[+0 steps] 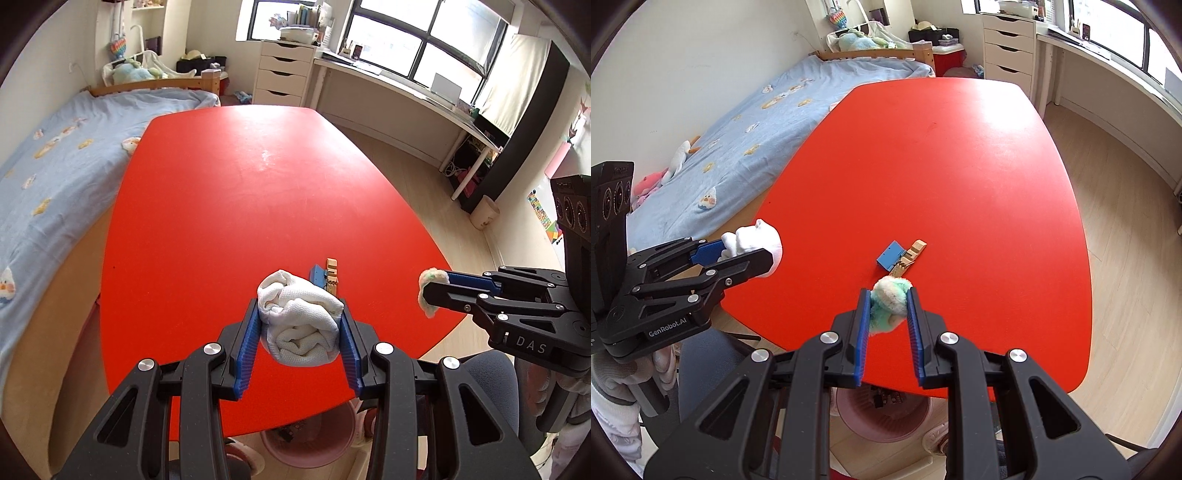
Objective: Collect trash
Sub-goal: 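Carry the white cloth and green fluffy item over the pink bin, then open both tools over the pink bin to drop cloth and fluffy item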
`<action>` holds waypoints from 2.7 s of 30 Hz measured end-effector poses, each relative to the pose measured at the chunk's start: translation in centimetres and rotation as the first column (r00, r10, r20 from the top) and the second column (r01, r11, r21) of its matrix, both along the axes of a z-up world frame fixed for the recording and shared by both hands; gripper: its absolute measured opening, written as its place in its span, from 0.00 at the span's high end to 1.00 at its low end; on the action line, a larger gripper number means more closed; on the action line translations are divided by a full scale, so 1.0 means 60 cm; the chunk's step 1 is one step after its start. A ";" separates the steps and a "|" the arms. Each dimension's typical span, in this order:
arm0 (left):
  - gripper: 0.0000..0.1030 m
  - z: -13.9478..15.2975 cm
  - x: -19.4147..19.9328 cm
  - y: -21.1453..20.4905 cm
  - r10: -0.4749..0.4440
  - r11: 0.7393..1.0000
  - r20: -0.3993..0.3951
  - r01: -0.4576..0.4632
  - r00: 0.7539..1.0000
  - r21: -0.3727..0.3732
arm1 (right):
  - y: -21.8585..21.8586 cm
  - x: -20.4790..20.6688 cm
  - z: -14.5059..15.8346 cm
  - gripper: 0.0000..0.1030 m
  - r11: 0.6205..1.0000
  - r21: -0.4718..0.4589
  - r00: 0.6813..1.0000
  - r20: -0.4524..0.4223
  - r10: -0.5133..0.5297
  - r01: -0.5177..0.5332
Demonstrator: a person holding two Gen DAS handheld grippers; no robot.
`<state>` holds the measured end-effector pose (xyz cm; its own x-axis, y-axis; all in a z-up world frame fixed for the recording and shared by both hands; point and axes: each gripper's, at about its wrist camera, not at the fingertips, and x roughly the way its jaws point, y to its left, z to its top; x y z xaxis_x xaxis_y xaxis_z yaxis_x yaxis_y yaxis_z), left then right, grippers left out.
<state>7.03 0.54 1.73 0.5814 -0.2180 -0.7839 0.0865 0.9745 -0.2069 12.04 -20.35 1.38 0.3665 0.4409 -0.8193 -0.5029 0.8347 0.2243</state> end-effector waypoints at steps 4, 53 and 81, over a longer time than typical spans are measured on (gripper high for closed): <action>0.62 0.013 -0.032 -0.005 -0.012 1.000 0.030 0.012 0.999 0.007 | -0.011 -0.034 0.014 0.81 1.000 0.009 0.999 0.021 0.024 -0.024; 0.62 -0.008 -0.175 -0.047 -0.149 0.987 -0.005 0.148 0.989 -0.058 | -0.046 -0.190 0.005 0.81 0.992 0.075 0.994 -0.031 0.106 -0.104; 0.08 -0.022 -0.166 -0.008 -0.029 0.997 -0.036 0.027 0.999 -0.077 | -0.065 -0.173 -0.011 0.05 0.996 0.079 0.998 -0.048 0.031 -0.027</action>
